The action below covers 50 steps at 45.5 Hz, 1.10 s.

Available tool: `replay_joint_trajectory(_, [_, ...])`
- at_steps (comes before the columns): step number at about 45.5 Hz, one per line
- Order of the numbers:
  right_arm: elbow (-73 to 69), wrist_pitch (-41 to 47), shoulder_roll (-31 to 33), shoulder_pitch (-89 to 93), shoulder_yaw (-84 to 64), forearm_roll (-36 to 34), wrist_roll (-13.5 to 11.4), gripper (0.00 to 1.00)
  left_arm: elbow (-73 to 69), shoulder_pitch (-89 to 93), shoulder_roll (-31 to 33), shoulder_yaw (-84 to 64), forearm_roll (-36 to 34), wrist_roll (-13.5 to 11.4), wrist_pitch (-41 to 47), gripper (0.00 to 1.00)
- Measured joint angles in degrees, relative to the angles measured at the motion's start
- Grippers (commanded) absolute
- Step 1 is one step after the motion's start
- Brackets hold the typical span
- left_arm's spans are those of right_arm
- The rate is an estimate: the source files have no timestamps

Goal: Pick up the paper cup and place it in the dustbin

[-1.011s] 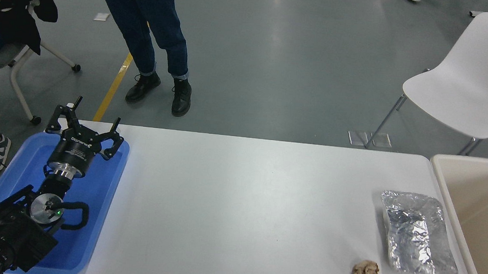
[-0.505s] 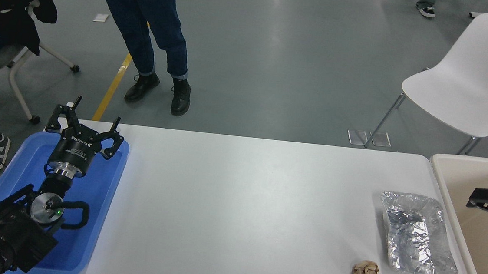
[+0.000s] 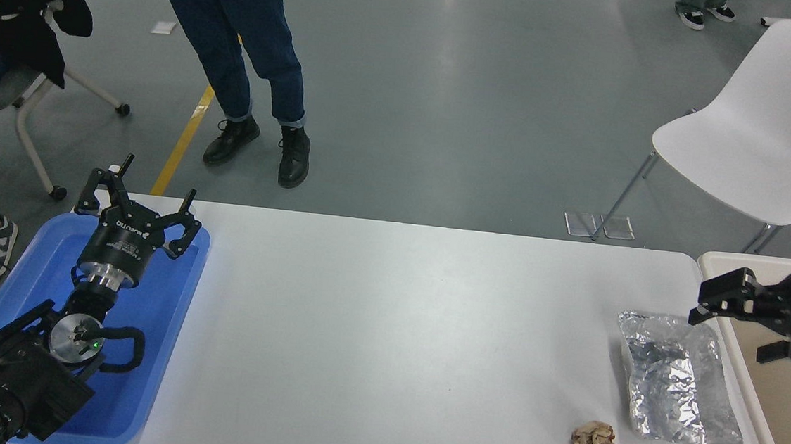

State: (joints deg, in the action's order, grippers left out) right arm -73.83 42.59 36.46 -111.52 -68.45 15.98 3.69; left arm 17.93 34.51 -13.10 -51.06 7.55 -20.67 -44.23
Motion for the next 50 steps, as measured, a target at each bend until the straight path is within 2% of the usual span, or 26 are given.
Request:
replay_joint_trajectory(10, [-2.46,1.66,-7.94,-6.98,-0.63,-0.55,0.01,1.00,0.00,0.01,0.00,0.00,0.00,0.02,0.00,1.00])
replay_joint_trajectory(20, [-3.27,2.11,-12.35,-14.87,-0.45,-0.86,0.12,1.00,0.00,0.04,0.00,0.00,0.00,0.02,0.00,1.00])
replay_joint_trajectory(50, [-3.58,2.39,-15.52,-24.26,-0.78,-1.80,0.25,1.00,0.00,0.03,-0.01,0.00,0.02,0.02,0.03,1.00])
